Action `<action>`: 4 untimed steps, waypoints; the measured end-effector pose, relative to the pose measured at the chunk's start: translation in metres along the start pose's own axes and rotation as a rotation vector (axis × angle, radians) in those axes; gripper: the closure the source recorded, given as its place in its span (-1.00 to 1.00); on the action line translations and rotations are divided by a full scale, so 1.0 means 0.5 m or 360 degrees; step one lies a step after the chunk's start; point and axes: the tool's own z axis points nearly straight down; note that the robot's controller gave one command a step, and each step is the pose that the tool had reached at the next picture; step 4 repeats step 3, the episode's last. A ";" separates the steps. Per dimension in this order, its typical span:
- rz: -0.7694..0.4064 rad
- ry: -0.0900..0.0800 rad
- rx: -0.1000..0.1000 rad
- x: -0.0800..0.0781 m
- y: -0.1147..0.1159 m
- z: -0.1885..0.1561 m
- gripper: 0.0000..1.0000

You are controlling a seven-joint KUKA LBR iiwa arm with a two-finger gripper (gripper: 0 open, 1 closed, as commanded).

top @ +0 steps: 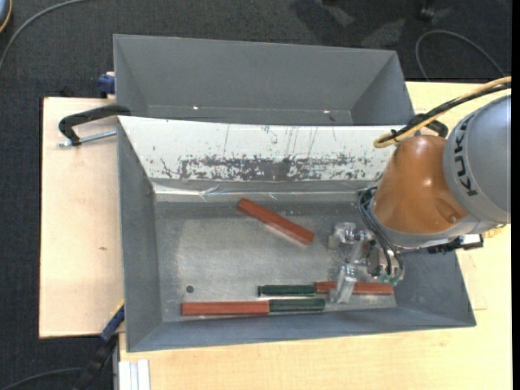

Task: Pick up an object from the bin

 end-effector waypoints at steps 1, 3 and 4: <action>-0.0308 -0.0012 0.0007 -0.011 -0.141 -0.003 -1.00; -0.0313 -0.0023 0.0005 -0.016 -0.134 -0.126 1.00; -0.0313 -0.0023 0.0005 -0.016 -0.134 -0.126 1.00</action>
Offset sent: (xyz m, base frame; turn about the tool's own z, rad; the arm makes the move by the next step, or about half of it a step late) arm -0.0083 -0.0680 0.0004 -0.1963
